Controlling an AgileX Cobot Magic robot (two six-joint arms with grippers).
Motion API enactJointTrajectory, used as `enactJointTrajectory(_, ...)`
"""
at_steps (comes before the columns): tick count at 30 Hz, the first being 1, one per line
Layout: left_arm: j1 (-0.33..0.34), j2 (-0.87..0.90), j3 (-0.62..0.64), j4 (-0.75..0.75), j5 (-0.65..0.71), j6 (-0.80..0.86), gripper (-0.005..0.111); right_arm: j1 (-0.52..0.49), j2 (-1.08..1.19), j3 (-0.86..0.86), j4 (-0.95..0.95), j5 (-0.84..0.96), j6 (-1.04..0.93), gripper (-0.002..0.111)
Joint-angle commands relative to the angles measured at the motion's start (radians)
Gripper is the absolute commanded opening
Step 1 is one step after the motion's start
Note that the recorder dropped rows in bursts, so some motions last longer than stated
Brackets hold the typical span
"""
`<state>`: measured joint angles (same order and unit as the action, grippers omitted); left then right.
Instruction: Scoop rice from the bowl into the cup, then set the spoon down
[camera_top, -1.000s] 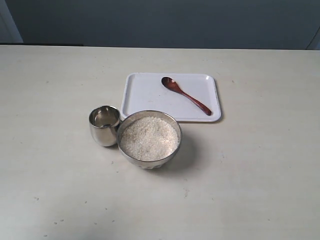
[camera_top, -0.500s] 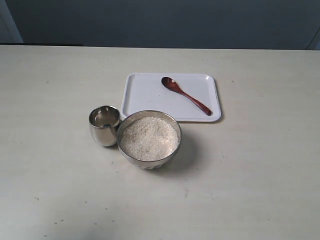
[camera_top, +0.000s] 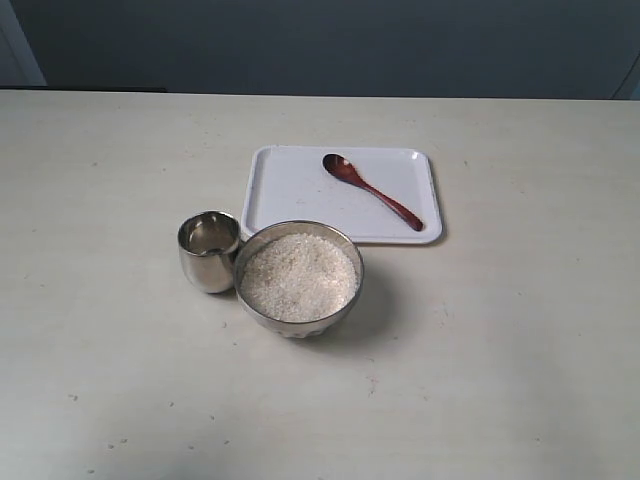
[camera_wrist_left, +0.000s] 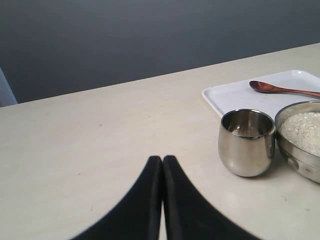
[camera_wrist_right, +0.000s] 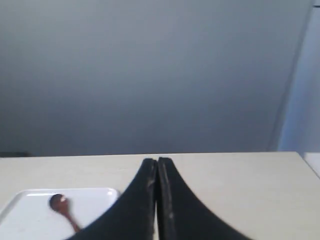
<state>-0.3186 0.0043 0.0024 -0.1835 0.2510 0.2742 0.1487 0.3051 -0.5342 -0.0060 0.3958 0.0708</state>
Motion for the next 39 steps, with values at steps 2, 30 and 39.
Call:
enactJointTrajectory(2,-0.003,-0.004,-0.002,0.000,-0.012,-0.003,0.001,-0.182,-0.152,0.189,0.042,-0.079,-0.037,0.000)
enactJointTrajectory(30,-0.003,-0.004,-0.002,0.000,-0.012,-0.003,0.001,-0.218,-0.305,0.534,0.064,-0.189,-0.097,0.000)
enactJointTrajectory(39,-0.003,-0.004,-0.002,0.000,-0.012,-0.003,0.001,-0.218,-0.305,0.534,0.064,-0.189,-0.097,0.000)
